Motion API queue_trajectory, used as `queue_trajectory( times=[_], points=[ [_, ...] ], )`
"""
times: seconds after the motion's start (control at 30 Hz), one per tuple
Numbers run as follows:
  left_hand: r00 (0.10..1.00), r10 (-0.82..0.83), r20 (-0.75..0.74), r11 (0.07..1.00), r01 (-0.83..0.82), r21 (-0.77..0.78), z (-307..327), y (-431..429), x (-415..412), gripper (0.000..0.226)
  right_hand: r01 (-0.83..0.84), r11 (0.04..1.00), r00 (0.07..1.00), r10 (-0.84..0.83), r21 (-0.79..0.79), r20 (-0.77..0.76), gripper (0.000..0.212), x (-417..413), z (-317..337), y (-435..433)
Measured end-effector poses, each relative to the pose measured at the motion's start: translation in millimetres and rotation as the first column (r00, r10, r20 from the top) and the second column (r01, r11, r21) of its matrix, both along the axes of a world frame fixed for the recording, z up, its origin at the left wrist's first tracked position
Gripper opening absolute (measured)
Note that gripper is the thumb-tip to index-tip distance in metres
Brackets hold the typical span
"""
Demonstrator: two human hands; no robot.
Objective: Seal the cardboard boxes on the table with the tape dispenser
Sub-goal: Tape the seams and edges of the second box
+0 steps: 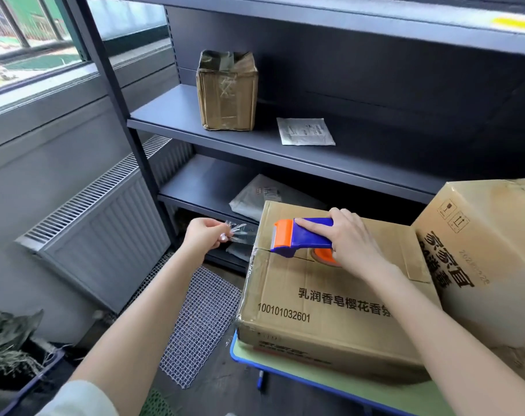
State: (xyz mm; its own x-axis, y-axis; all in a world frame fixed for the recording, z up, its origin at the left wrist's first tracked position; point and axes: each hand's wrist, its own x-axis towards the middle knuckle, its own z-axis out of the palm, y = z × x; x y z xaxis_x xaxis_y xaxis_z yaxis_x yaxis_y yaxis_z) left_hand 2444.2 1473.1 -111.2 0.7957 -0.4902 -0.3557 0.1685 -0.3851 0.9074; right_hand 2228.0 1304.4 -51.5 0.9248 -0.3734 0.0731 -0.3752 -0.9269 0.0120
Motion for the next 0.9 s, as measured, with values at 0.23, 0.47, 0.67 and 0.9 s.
queue_trajectory(
  times=[0.23,0.47,0.67,0.9],
  points=[
    [0.998,0.044,0.036,0.999,-0.045,0.017,-35,-10,-14,0.019,0.031,0.998,0.998,-0.028,0.053,-0.058,0.061,-6,-14,-8],
    [0.998,0.046,0.042,0.997,-0.048,0.057,-48,-12,-14,0.019,0.047,0.995,0.996,-0.041,0.088,-0.074,0.060,-1,-20,-8],
    [1.000,0.025,-0.017,1.000,-0.024,0.013,-65,-22,-39,0.014,0.050,0.995,0.993,-0.040,0.085,-0.112,0.069,0,-17,-11],
    [0.999,-0.014,-0.051,0.991,0.021,0.132,-69,-29,-47,0.034,0.026,0.994,0.995,-0.014,0.109,-0.100,0.064,5,-17,-13]
  ],
)
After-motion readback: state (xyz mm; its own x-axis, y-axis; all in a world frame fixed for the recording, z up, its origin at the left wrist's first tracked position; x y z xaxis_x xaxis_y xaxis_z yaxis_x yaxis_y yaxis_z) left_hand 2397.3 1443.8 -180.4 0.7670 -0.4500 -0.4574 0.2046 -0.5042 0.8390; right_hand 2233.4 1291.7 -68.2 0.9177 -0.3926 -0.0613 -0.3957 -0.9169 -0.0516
